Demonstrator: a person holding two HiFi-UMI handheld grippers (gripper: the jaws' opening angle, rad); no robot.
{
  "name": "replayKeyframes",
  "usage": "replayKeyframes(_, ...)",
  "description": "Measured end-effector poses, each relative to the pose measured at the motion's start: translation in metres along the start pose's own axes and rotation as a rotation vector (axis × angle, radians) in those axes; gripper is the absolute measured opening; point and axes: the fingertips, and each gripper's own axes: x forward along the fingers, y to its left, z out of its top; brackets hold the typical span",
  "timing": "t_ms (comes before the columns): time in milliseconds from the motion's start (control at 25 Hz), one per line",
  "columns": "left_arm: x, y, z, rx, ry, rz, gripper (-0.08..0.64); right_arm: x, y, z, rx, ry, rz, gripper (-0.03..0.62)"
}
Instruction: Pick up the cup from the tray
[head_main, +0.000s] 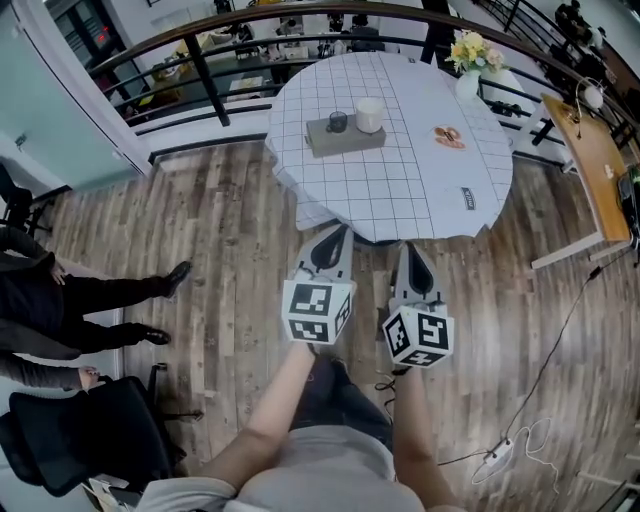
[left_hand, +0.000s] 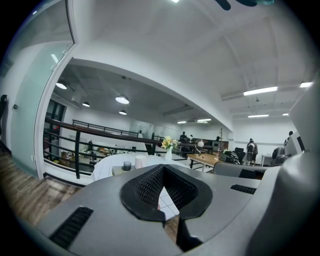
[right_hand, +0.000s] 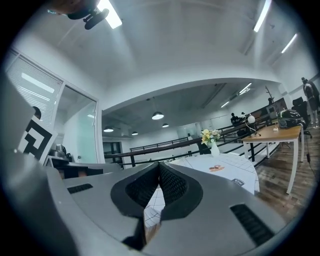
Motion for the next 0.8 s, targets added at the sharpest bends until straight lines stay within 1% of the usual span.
replayKeyframes(360, 0.067, 0.022, 0.0, -0.008, 0.023, 0.015, 0.008, 0.056, -0.027, -0.016, 0.037, 0.037, 0.001, 0.008)
replayKeyframes(600, 0.125, 0.044, 0.006, -0.011, 0.027, 0.004, 0.008, 0.115, -0.048, -0.016, 0.032, 0.043, -0.013, 0.008)
replayKeyframes(800, 0.165, 0.07, 0.009, -0.011, 0.027, -0.001, 0.008, 0.166, -0.057, -0.017, 0.027, 0.043, -0.019, 0.008)
